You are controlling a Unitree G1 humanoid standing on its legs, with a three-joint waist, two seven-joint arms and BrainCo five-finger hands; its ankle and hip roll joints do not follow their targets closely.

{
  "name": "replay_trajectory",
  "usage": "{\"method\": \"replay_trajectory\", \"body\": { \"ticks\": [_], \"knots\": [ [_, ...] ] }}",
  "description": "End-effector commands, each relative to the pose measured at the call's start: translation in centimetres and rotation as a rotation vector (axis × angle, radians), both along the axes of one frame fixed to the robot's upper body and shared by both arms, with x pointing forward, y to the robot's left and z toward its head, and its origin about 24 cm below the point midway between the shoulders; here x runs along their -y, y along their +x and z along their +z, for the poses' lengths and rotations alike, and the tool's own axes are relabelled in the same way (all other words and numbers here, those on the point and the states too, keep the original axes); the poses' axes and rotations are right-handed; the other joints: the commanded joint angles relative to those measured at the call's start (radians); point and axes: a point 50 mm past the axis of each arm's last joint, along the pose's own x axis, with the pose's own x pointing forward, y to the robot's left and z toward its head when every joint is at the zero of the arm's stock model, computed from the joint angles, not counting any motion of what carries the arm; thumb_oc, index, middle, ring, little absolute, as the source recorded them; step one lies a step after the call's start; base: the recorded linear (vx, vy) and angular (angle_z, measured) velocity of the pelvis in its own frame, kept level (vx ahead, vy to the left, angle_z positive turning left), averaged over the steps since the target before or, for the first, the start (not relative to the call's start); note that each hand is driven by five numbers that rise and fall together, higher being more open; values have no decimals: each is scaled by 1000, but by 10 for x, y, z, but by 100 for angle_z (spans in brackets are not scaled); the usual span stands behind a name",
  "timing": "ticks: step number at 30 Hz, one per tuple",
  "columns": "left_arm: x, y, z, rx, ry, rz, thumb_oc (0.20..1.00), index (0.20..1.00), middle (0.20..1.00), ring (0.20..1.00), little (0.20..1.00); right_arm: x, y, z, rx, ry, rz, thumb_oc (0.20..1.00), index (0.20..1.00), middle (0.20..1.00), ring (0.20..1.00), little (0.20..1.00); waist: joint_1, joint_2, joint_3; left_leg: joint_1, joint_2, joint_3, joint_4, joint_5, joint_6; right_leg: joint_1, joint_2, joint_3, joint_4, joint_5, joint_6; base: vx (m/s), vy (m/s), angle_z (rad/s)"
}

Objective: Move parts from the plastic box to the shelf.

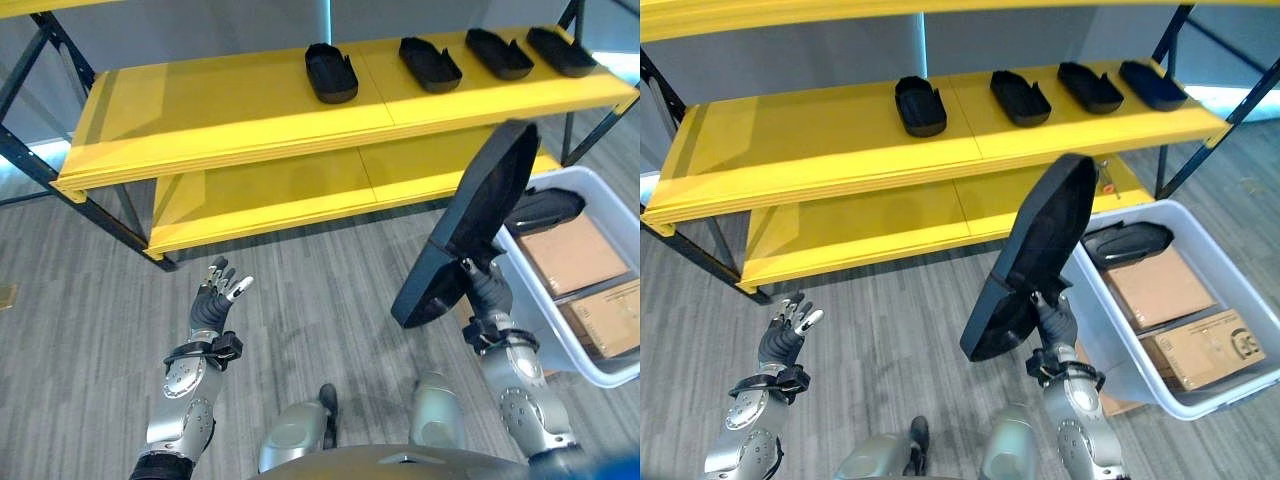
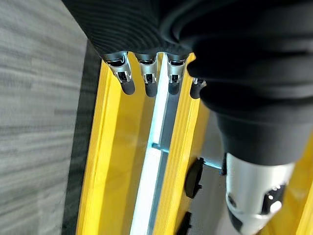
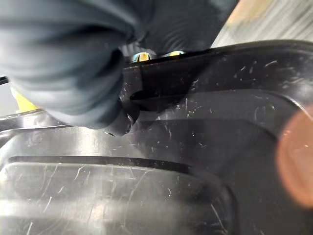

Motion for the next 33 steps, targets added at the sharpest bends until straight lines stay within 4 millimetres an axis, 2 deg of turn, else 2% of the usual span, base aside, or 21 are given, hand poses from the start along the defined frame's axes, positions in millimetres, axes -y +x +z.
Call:
{"method": "replay_trajectory", "body": {
  "ticks": [1,3,5,7,12,13,14,15,17,18,20,21,22,24,25,26,27,28,30,31,33],
  "knots": [
    [-1,6,31,152,82,-41,1000,1000,1000,1000,1000,16,14,40,217,15,-26,200,200,200,200,200,-26,-6,-2,60,35,-18,-56,-81,-68,84,99,18,-265,178,-14,226,-70,26],
    [0,6,28,147,79,-53,1000,1000,1000,1000,1000,19,10,38,211,18,-32,200,200,200,200,200,-47,-17,-7,74,27,-56,-68,-83,-71,74,153,120,-345,195,-7,228,-57,33],
    [4,4,26,142,71,-71,1000,1000,1000,1000,1000,22,6,37,205,25,-33,200,200,200,200,200,-50,-27,-11,92,19,-66,-68,-98,-73,105,153,123,-422,215,-7,170,-54,70],
    [8,1,23,133,57,-84,1000,1000,1000,1000,1000,25,5,36,194,8,-35,200,200,200,200,200,-41,-30,-18,101,16,-58,-51,-108,-74,152,127,112,-422,217,-10,138,-30,83],
    [7,-7,19,120,13,-58,1000,1000,1000,1000,1000,28,6,35,189,-3,-42,200,200,200,200,200,-23,-15,-51,133,26,-56,-62,-114,-77,192,128,97,-435,199,-21,173,-30,0],
    [8,-8,19,119,9,-59,1000,1000,1000,1000,1000,29,5,35,189,-2,-44,200,200,200,200,200,-25,-12,-53,123,26,-65,-25,-104,-89,200,131,117,-439,191,-27,189,-25,26],
    [10,-7,19,127,-2,-69,1000,1000,1000,1000,1000,32,4,37,197,-10,-50,200,200,200,200,200,-23,-11,-41,63,11,-60,128,-68,-127,223,119,108,-439,169,-44,129,-14,35],
    [10,-6,20,127,-2,-69,1000,1000,1000,1000,1000,32,4,37,197,-10,-50,200,200,200,200,200,-27,-10,-43,52,11,-63,143,-74,-128,219,119,104,-438,169,-44,44,-6,41],
    [16,0,23,146,-17,-94,1000,1000,1000,1000,1000,39,4,41,212,-21,-79,200,200,200,200,200,-30,-13,-12,-71,16,-16,349,-5,-189,243,85,66,-429,145,-69,-32,-4,45],
    [19,2,25,156,-17,-112,1000,1000,1000,1000,1000,42,5,41,215,-24,-92,200,200,200,200,200,-30,-19,2,-106,34,19,411,13,-201,254,67,50,-425,136,-77,7,4,118],
    [20,5,27,158,-8,-115,1000,1000,1000,1000,1000,41,7,43,218,-27,-100,200,200,200,200,200,-19,-28,8,-146,71,26,446,-12,-193,266,43,35,-420,117,-72,64,52,121],
    [18,4,27,153,-8,-111,1000,1000,1000,1000,1000,42,5,42,212,-25,-111,200,200,200,200,200,-23,-35,1,-143,137,35,427,-8,-186,267,22,33,-416,117,-67,121,145,64],
    [17,3,26,146,-14,-108,1000,1000,1000,1000,1000,44,2,40,206,-31,-125,200,200,200,200,200,-34,-39,-10,-103,254,68,332,9,-175,271,-5,25,-414,113,-56,157,237,61],
    [16,-1,25,141,-18,-102,1000,1000,1000,1000,1000,46,-5,35,183,-30,-154,200,200,200,200,200,-45,-19,-36,-65,416,103,55,106,-199,265,-42,23,-400,79,-18,150,339,80],
    [16,-2,25,138,-19,-102,1000,1000,1000,1000,1000,46,-6,35,181,-31,-154,200,200,200,200,200,-45,-17,-38,-44,418,109,20,123,-203,266,-38,22,-394,72,-20,108,450,161],
    [15,0,25,138,-12,-96,1000,1000,1000,1000,1000,45,-7,34,174,-39,-150,200,200,200,200,200,-44,10,-44,-62,512,83,-139,248,-243,228,-52,55,-327,31,-1,126,436,135],
    [17,2,25,141,-12,-93,1000,1000,1000,1000,1000,43,-6,35,179,-43,-145,200,200,200,200,200,-43,24,-45,-107,551,70,-172,314,-273,223,-73,62,-292,13,14,294,885,72],
    [23,2,27,156,-24,-131,1000,1000,1000,1000,1000,34,-7,32,173,-1,-103,200,200,200,200,200,-38,53,-51,-71,535,40,-172,254,-291,235,-117,94,-252,-10,44,244,608,-22],
    [23,2,28,164,-18,-147,1000,1000,1000,1000,1000,29,-7,29,167,12,-75,200,200,200,200,200,-36,61,-60,-68,530,45,-172,246,-300,239,-127,104,-260,4,53,203,451,-59],
    [28,8,37,197,-13,-194,1000,1000,1000,1000,1000,25,-3,29,167,45,-63,200,200,200,200,200,-27,50,-51,-90,494,65,-117,198,-298,275,-167,106,-297,40,70,151,328,-75],
    [29,11,41,214,-2,-222,1000,1000,1000,1000,1000,21,-1,30,169,54,-44,200,200,200,200,200,-25,42,-45,-97,467,66,-69,164,-296,298,-190,104,-323,59,81,84,224,-56]
  ]
}}
